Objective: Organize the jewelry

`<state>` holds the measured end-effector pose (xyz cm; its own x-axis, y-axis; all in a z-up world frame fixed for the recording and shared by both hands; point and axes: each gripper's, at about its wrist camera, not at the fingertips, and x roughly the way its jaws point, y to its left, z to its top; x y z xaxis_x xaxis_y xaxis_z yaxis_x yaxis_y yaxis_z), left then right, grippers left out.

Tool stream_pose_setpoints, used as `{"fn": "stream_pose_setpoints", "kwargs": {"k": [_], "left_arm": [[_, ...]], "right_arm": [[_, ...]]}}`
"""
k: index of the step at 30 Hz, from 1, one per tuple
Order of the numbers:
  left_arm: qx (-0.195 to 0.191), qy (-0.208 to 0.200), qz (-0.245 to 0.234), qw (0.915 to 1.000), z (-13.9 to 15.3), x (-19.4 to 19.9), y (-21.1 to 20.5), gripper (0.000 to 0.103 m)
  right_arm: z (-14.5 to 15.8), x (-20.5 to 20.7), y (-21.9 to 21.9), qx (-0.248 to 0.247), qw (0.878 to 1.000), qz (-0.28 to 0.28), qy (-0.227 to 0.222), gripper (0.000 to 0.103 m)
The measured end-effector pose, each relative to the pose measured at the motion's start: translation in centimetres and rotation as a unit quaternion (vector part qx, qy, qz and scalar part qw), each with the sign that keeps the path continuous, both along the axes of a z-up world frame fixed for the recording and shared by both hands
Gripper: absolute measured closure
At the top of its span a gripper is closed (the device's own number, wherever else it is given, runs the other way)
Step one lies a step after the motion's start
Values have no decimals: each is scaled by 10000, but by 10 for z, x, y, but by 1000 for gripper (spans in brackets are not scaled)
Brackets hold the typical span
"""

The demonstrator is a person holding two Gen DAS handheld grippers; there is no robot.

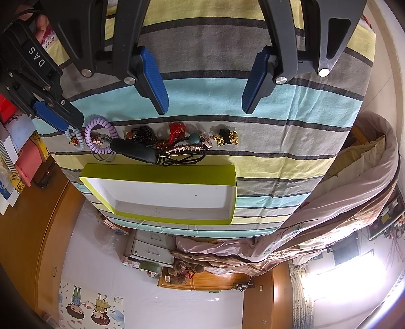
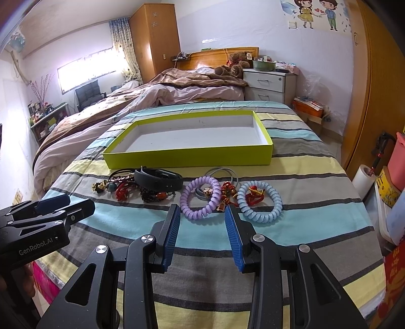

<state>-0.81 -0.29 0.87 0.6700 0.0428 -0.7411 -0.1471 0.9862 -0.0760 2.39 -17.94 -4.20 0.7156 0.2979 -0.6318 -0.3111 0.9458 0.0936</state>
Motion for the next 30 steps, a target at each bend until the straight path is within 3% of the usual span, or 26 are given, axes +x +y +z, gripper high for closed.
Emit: {"fn": "stream_pose_setpoints", "kwargs": {"k": [30], "left_arm": [[-22,26,-23,10000,-1,-1,4,43]], "right_arm": [[0,0,1,9,10000,-7,-10,65]]}}
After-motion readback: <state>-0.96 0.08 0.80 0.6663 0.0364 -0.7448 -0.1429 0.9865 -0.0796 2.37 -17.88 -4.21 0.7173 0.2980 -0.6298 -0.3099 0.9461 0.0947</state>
